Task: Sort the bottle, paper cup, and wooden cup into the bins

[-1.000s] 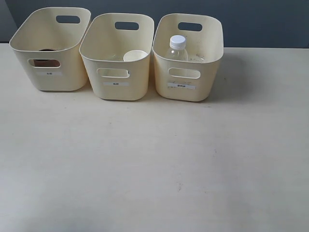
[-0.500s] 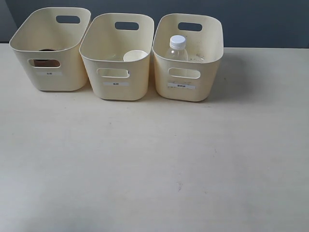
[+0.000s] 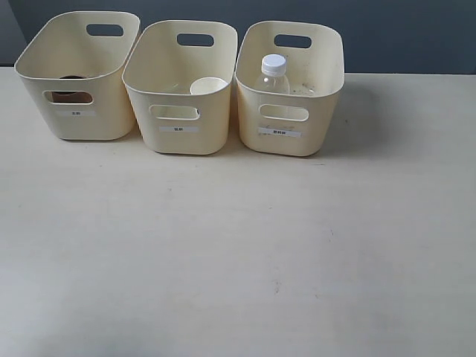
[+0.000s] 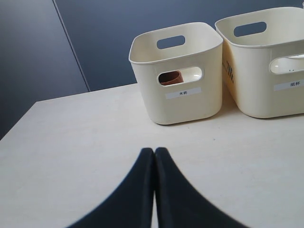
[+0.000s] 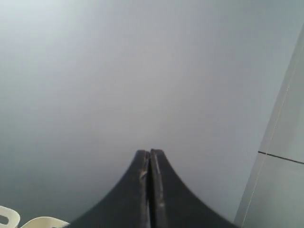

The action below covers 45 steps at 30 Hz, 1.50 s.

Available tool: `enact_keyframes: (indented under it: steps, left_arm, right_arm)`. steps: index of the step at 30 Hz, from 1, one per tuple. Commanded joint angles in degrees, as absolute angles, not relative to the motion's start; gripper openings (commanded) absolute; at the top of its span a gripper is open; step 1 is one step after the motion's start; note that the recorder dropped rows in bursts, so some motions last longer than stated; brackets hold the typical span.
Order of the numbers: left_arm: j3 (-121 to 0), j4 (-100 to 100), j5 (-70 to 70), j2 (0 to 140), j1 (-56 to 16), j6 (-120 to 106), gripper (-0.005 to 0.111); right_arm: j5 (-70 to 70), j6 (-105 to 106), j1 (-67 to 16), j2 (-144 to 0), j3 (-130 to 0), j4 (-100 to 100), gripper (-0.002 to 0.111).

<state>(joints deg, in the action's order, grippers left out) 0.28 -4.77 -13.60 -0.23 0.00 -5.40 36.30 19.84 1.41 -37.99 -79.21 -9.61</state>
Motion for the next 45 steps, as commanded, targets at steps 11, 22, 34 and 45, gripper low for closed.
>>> enact_keyframes:
  steps: [11, 22, 34, 45]
  left_arm:
    - [0.0, -4.6, -13.3, 0.0, -0.3, -5.1, 0.0]
    - [0.0, -4.6, -13.3, 0.0, -0.3, -5.1, 0.0]
    - [0.0, -4.6, -13.3, 0.0, -0.3, -5.1, 0.0]
    - [0.0, -4.6, -13.3, 0.0, -0.3, -5.1, 0.0]
  right_arm:
    - [8.5, 17.9, 4.0, -1.8, -18.2, -14.3, -0.001]
    - [1.1, 17.9, 4.0, 0.0, 0.0, -18.3, -0.001]
    - [2.5, 17.9, 4.0, 0.0, 0.0, -18.1, -0.001]
    - [4.5, 17.9, 4.0, 0.0, 0.0, -18.6, -0.001]
